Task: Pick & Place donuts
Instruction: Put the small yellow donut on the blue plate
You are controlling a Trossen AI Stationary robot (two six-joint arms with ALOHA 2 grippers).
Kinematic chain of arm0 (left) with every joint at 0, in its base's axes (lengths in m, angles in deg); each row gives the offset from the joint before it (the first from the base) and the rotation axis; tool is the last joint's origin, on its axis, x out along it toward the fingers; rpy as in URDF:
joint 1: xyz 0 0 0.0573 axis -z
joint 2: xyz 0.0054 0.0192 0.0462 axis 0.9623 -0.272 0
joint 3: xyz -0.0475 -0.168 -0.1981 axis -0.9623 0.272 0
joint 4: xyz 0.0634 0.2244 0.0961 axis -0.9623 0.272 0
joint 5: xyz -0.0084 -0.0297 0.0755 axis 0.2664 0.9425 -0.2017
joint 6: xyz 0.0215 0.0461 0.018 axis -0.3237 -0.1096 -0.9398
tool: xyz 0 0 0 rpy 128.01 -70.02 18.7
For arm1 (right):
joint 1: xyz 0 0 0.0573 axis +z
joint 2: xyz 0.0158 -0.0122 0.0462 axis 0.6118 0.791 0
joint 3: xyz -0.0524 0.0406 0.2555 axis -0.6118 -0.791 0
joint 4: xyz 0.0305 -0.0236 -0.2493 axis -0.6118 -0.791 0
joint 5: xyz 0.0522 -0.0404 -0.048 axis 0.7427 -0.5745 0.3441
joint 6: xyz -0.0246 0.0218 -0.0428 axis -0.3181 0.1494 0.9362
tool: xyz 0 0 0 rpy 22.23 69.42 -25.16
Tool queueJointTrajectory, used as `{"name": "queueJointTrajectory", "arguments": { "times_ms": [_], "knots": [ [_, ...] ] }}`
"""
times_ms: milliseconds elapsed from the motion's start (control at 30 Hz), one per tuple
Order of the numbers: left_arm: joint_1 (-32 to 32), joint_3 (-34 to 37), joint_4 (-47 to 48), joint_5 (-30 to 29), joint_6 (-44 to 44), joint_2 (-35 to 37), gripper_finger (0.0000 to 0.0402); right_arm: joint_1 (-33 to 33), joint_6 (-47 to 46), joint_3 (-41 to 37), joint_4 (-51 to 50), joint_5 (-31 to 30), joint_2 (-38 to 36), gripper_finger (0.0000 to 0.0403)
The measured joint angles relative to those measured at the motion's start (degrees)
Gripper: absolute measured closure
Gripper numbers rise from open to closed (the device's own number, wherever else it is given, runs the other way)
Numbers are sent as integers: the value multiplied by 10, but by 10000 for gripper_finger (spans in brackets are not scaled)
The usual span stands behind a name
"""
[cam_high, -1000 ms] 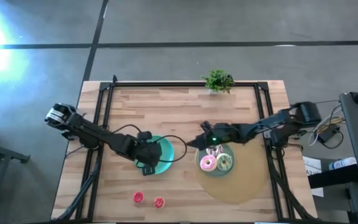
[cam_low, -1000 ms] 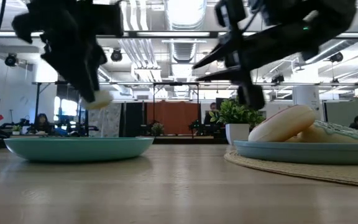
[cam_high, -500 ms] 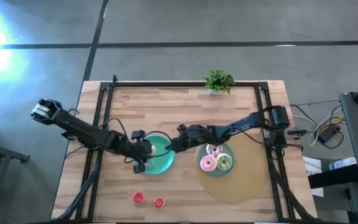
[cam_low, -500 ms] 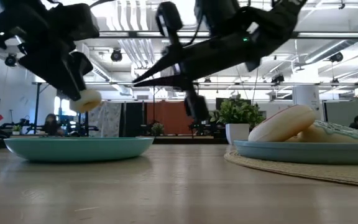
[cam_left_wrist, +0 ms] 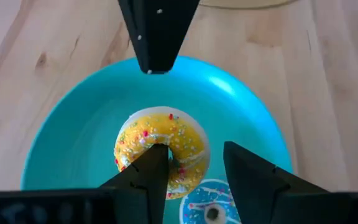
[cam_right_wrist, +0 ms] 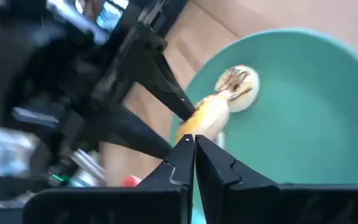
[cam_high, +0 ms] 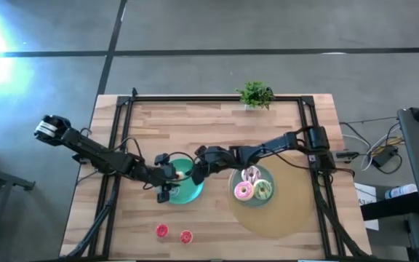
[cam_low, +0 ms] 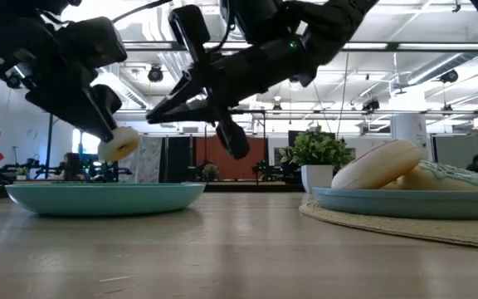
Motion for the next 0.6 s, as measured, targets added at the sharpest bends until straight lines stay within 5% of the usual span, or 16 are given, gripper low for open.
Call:
{"name": "queueJointTrajectory", "arguments": {
  "times_ms": [233, 600],
  "knots": [
    [-6, 3, -13, 11, 35, -3, 273, 0, 139, 41, -44, -17, -2, 394],
    [-13, 3, -63, 24, 59, -3, 273, 0, 213, 52, -44, -16, 15, 394]
  ]
}}
